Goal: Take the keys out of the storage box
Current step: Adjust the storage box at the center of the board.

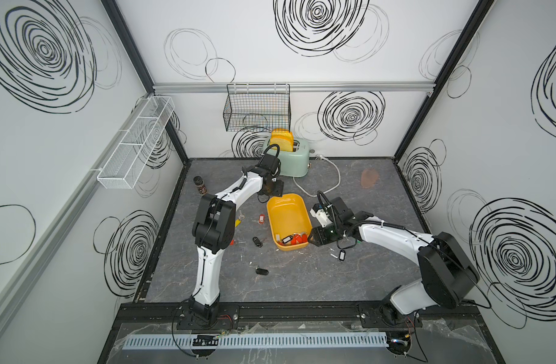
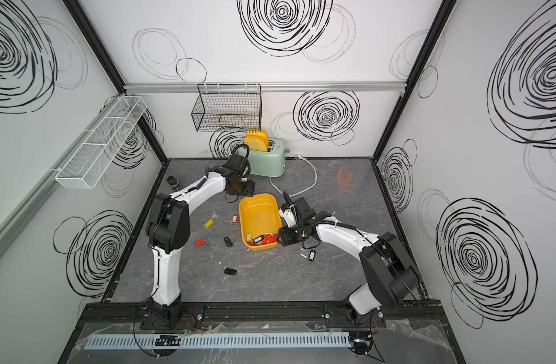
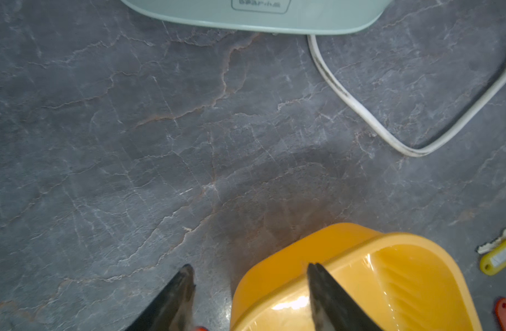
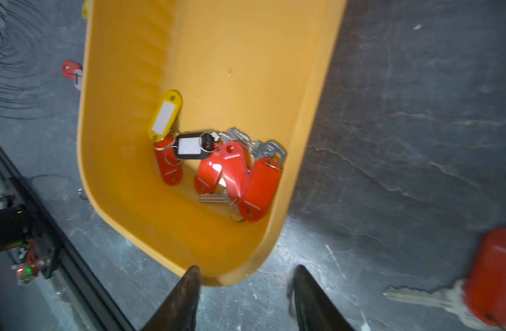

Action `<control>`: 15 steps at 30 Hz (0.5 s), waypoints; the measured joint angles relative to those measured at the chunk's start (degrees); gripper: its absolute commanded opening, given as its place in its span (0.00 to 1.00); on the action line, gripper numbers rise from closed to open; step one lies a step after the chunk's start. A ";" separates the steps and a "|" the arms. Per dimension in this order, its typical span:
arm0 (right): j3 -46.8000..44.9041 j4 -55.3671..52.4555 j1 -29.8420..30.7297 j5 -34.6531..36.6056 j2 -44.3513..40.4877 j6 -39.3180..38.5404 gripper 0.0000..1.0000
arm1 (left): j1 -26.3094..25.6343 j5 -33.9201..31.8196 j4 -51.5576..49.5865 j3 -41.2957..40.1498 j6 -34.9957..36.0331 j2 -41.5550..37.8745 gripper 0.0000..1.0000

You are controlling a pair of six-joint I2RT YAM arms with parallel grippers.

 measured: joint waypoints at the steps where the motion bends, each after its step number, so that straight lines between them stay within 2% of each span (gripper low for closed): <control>1: 0.46 0.07 0.00 0.17 0.46 0.17 0.53 | -0.04 0.50 0.00 0.04 0.24 0.09 0.66; 8: 2.58 -0.24 -0.96 1.55 3.96 0.94 0.49 | -0.09 2.64 -0.57 0.13 1.51 0.39 0.50; 15: 5.40 -1.77 -2.45 3.28 6.75 1.53 0.42 | -0.02 4.07 0.50 -3.72 1.60 0.15 0.43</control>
